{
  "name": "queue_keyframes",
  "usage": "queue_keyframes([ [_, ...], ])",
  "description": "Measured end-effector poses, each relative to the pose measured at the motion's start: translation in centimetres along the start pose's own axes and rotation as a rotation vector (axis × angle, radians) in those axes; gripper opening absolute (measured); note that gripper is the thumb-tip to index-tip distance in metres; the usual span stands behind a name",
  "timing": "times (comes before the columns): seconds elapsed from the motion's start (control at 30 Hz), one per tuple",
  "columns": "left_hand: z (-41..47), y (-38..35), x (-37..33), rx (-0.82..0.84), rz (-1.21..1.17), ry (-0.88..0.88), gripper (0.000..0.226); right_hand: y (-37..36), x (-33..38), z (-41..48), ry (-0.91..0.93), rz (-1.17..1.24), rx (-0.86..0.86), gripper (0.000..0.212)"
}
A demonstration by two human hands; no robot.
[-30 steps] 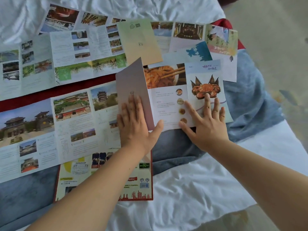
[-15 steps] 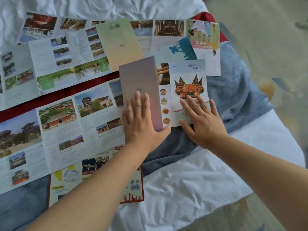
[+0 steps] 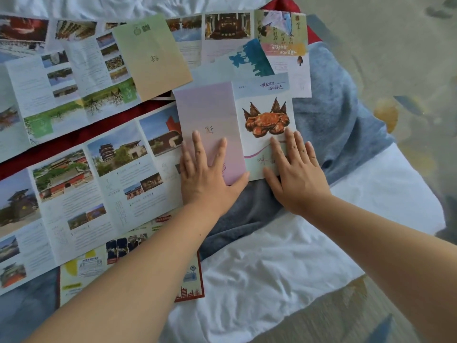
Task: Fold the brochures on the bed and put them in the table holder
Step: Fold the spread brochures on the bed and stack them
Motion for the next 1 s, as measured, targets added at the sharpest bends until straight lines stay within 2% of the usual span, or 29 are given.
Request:
queue_keyframes([
  [0.2,-0.1,-1.1,0.0,-0.017,-0.013,0.013,0.101,-0.5,0.2,0.1,-0.075,0.079,-0.044,0.083],
  [0.37,-0.4,-1.6,-0.3,0.008,-0.074,-0.031,0.119,-0.8,0.1,0.2,-0.082,0.090,-0.020,0.085],
  [0.47,-0.7,-1.4,0.1,0.021,-0.122,-0.077,0.119,-0.8,0.0,0.2,-0.070,0.075,-0.007,0.084],
  [0.63,-1.0,-0.9,-0.6,-0.050,0.009,-0.123,0.110,-0.5,0.3,0.1,-0.069,0.019,-0.021,0.082],
  [0.8,-0.1,-0.8,-1.4,-0.031,0.045,-0.120,0.122,0.1,0.6,1.0,-0.065,-0.008,-0.058,0.082],
  [0.9,0.7,-0.4,-1.6,-0.056,0.028,-0.147,0.105,0.5,0.4,2.5,-0.094,0.009,-0.077,0.081],
  [1.0,2.3,0.3,-0.7,-0.104,-0.013,-0.056,0.079,0.8,0.3,4.2,-0.115,0.016,-0.081,0.080],
])
Point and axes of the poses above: each hand's wrist, its own z-axis towards the middle knuckle, its own y-axis out of the back of the hand, x = y × z, the point moved 5 cm from there along z, towards the middle knuckle, and after that the axes turned 3 degrees about y, right-handed, at the moved point
